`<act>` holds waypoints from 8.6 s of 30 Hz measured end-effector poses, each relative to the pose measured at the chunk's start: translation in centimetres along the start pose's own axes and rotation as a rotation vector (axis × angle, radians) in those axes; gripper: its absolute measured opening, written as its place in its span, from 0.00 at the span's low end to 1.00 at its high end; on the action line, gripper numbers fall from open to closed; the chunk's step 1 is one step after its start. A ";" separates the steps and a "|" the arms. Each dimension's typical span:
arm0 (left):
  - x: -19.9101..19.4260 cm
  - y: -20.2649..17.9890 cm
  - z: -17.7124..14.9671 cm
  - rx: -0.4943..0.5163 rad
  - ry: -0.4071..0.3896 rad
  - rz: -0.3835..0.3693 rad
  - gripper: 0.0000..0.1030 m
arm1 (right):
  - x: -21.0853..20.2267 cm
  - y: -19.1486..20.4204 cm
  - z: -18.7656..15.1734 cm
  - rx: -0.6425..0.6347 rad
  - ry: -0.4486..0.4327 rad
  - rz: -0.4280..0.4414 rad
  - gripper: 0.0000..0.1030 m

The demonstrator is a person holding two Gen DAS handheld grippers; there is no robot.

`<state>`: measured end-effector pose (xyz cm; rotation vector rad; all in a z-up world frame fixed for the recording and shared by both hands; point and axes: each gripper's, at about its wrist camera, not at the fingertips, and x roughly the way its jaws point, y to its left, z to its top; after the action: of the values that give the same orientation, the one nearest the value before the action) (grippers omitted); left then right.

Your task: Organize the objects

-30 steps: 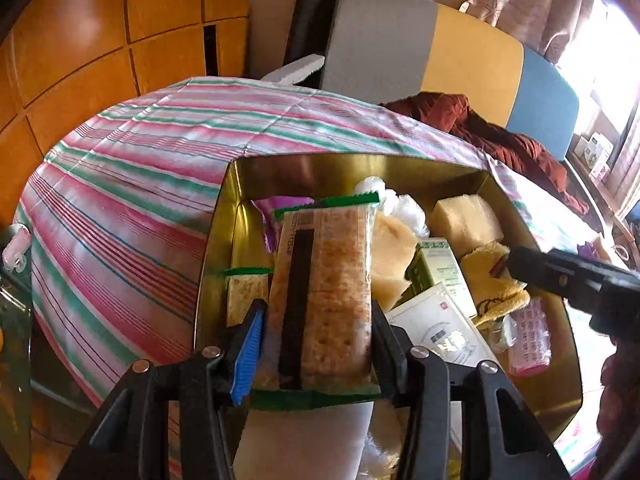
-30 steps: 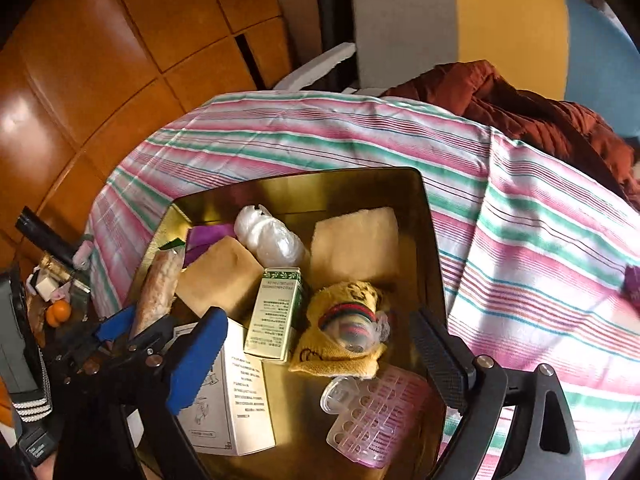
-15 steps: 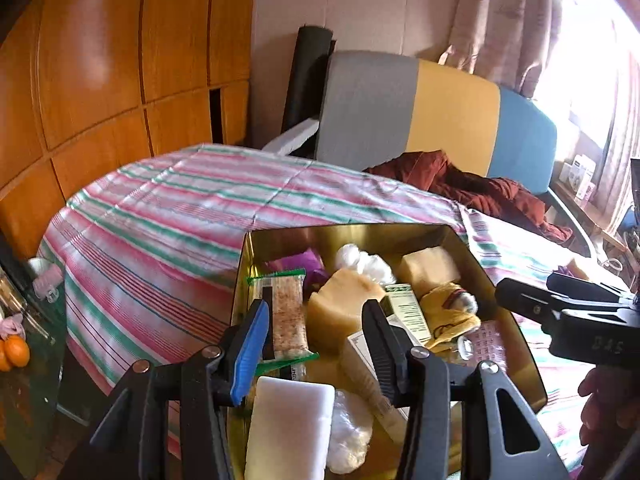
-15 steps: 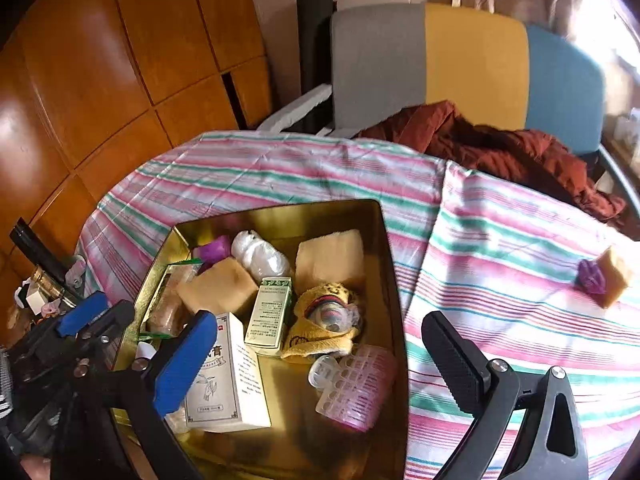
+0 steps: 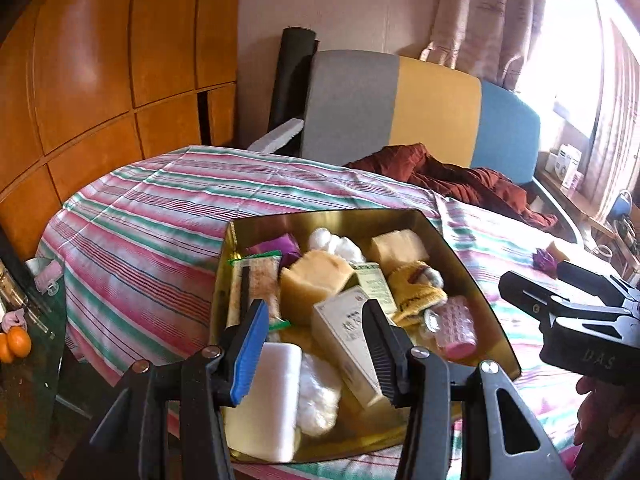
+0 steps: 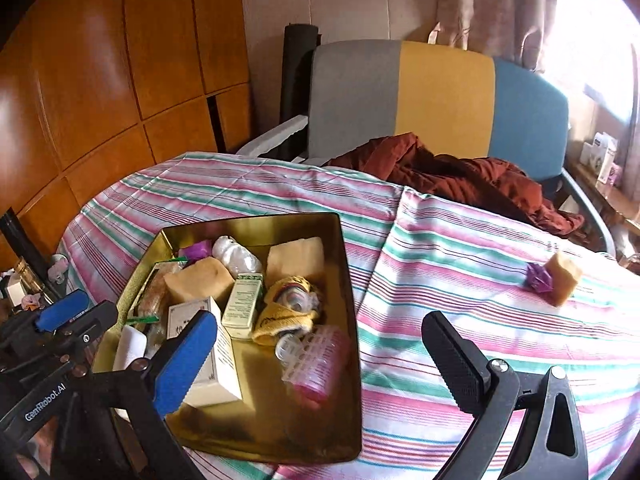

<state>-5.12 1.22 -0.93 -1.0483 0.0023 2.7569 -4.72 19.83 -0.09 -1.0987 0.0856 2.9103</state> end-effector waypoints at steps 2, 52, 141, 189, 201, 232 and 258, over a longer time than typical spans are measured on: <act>-0.1 -0.4 -0.1 0.009 0.003 -0.013 0.48 | -0.5 -0.2 -0.4 0.002 -0.004 -0.002 1.00; 0.9 -16.0 0.0 0.375 0.043 -0.250 0.48 | -3.0 -20.0 -2.2 0.240 0.071 -0.278 1.00; 15.6 -31.2 -3.4 0.345 0.237 -0.400 0.49 | 12.2 -36.6 1.9 0.499 0.301 -0.238 0.56; 8.6 -29.7 -0.5 0.394 0.084 -0.402 0.49 | 5.3 -33.7 -4.2 0.404 0.246 -0.107 0.56; 2.4 -14.1 1.3 0.194 0.036 -0.264 0.49 | 3.3 -26.4 -2.4 0.303 0.191 0.061 0.56; 6.2 -1.8 7.0 -0.056 0.076 -0.235 0.53 | 3.5 2.7 -4.7 -0.235 0.407 0.354 1.00; -1.8 -1.1 2.6 -0.035 -0.075 0.069 0.70 | 0.8 1.3 -1.8 -0.160 0.054 -0.074 1.00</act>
<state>-5.27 2.18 2.25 -0.9698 -0.0205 2.8666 -4.23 18.47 -1.92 -1.1759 -0.1860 2.8635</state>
